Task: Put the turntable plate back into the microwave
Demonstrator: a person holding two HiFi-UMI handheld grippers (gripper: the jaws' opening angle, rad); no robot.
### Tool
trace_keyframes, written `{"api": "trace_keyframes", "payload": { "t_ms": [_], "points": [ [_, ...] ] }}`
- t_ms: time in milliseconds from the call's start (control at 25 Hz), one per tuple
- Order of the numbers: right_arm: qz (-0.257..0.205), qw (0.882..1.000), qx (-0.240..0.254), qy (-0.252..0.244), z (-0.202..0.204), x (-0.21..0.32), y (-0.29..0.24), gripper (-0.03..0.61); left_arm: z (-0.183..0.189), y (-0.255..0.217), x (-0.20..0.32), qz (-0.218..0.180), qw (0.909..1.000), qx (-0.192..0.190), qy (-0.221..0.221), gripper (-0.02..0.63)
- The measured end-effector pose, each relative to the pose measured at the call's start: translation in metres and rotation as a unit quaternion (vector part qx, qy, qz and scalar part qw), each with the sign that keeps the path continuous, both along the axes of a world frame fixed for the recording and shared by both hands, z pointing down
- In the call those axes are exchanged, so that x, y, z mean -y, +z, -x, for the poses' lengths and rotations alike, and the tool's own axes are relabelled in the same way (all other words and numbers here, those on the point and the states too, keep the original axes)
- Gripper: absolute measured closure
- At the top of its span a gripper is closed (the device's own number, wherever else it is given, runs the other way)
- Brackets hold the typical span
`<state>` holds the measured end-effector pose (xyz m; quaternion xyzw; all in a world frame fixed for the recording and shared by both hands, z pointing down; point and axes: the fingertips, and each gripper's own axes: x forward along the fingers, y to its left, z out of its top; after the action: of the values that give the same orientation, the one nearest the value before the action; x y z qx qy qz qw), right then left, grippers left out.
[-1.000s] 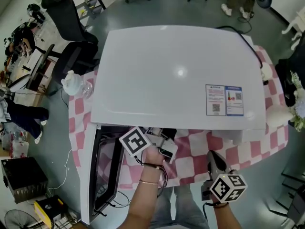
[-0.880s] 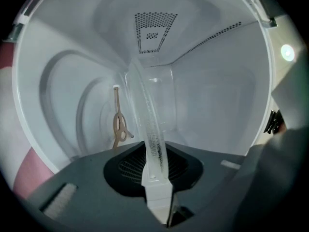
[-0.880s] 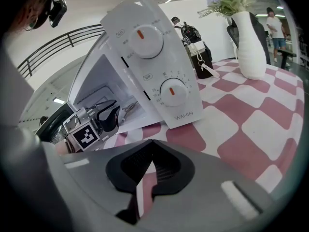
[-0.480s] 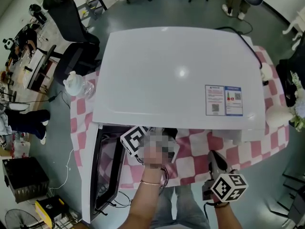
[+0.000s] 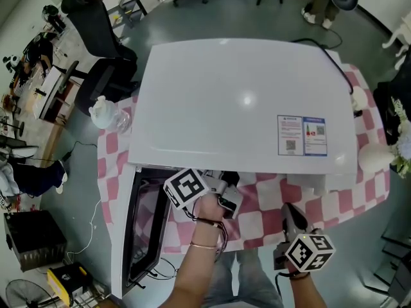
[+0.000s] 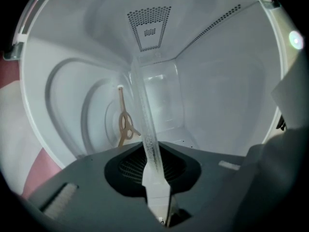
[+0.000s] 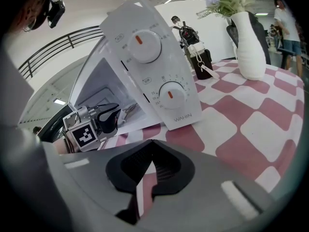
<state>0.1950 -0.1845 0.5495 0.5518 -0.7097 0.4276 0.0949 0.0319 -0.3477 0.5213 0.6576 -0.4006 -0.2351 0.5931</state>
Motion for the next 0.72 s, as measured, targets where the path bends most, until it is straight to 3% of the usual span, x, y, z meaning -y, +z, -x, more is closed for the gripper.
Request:
{"api": "trace_keyframes", "payload": {
  "t_ms": [280,720],
  "points": [
    [0.001,1.000,0.000,0.000,0.001,-0.002,0.000,0.569,0.001,0.007,-0.004,0.027,0.9996,0.010,-0.001,0.585],
    [-0.002,1.000,0.000,0.001,0.001,-0.003,-0.003,0.569,0.001,0.015,0.002,0.030,0.9980,0.052,0.017,0.557]
  ]
}}
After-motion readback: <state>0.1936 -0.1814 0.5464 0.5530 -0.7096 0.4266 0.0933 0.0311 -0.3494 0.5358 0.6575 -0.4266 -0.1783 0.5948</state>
